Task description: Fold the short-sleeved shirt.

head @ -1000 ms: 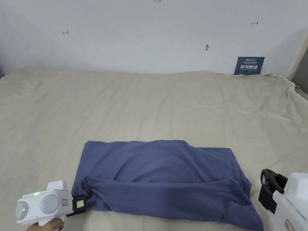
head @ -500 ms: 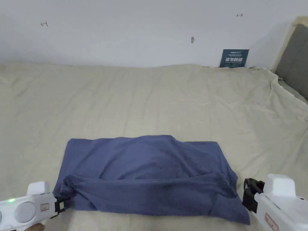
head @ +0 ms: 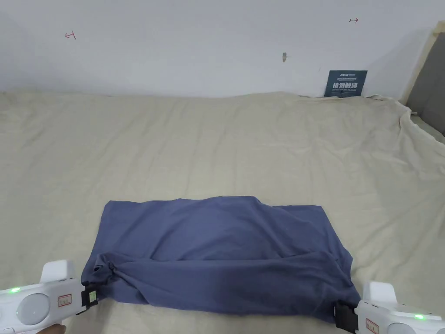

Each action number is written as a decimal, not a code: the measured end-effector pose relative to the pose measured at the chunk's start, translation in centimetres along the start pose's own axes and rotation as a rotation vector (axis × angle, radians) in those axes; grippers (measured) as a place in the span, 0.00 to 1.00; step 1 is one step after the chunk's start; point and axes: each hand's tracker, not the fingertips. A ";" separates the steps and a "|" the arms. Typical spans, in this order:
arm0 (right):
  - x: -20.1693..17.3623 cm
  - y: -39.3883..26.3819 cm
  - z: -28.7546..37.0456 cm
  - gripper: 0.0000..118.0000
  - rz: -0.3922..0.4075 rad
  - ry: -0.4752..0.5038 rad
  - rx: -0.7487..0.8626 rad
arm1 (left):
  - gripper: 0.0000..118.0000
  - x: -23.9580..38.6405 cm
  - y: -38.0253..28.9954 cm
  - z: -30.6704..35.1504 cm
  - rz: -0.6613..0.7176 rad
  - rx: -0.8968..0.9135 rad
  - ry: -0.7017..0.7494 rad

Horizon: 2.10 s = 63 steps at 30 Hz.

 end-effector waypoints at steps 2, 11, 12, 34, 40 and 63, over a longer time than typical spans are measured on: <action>0.1 -0.2 -0.3 0.35 -0.033 0.022 -0.012 | 0.05 0.0 -0.1 0.0 0.004 -0.002 0.000; 0.1 0.5 3.4 0.04 -0.049 0.060 0.105 | 0.05 -1.0 -0.6 -0.1 0.061 0.007 -0.001; 0.6 0.6 4.0 0.04 -0.052 0.064 0.119 | 0.05 -1.2 -0.7 0.0 0.063 0.006 -0.001; 4.7 -8.6 8.5 0.04 -0.080 0.032 0.074 | 0.05 -3.2 -10.3 4.1 0.067 -0.074 -0.013; 4.6 -9.6 5.5 0.04 -0.116 -0.001 0.011 | 0.05 -2.2 -10.8 2.6 0.048 -0.096 0.037; -2.4 1.7 23.1 0.53 0.043 0.024 0.639 | 0.81 7.1 -2.5 17.4 -0.043 0.569 0.056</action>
